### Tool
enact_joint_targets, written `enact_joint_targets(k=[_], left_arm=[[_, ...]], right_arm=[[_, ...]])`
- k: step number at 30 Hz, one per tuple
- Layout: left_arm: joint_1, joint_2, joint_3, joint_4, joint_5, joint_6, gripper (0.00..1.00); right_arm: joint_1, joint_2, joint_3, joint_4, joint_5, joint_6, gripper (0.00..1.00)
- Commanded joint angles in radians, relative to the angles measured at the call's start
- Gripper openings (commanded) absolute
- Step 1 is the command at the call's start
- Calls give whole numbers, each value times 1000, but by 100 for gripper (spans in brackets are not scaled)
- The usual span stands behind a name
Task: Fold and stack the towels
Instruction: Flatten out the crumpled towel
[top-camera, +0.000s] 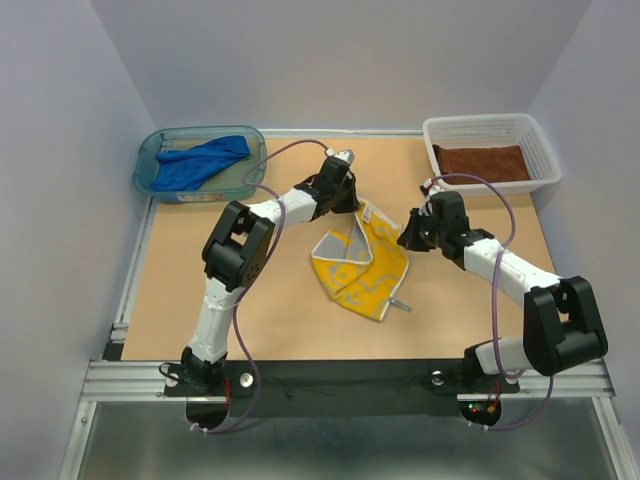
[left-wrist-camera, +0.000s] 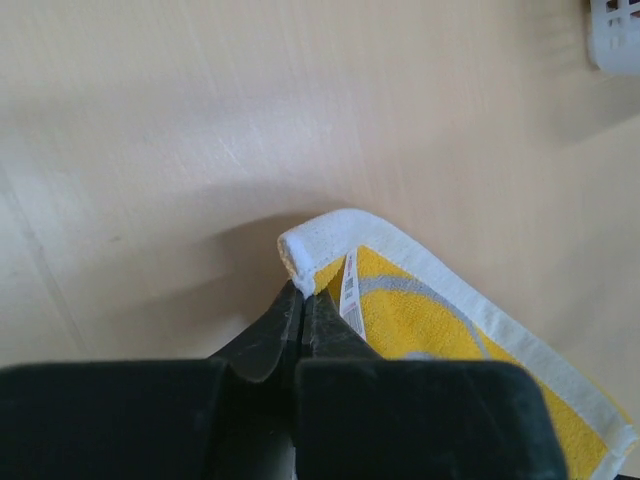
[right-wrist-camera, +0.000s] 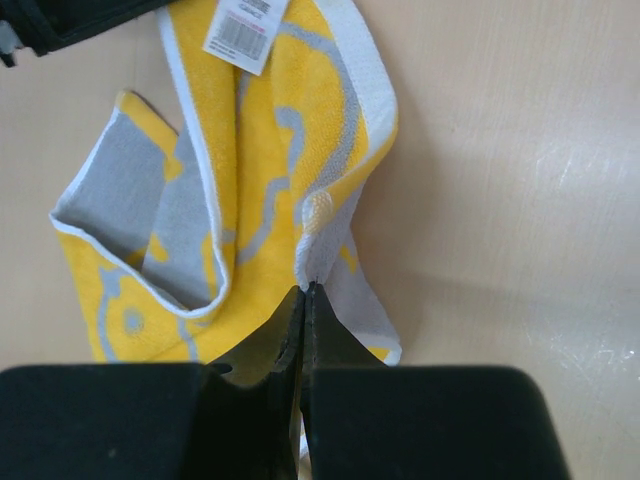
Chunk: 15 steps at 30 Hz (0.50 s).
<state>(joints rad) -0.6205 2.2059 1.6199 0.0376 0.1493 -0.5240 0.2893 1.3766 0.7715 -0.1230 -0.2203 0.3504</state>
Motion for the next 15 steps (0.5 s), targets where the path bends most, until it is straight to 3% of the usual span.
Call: enact_joint_targets(k=[1,8,15], left_arm=[[13,-217,-40,50,-112,133,0],[33,-468,47,-65,-289,369,0],[33,-664,130,-104,-307,504,0]], right_arm=[[5,-24,89,-36,73,-40,1],[-2,-42,365,-115,171,-88,1],[-13,-27,713,-135,243,-186,1]])
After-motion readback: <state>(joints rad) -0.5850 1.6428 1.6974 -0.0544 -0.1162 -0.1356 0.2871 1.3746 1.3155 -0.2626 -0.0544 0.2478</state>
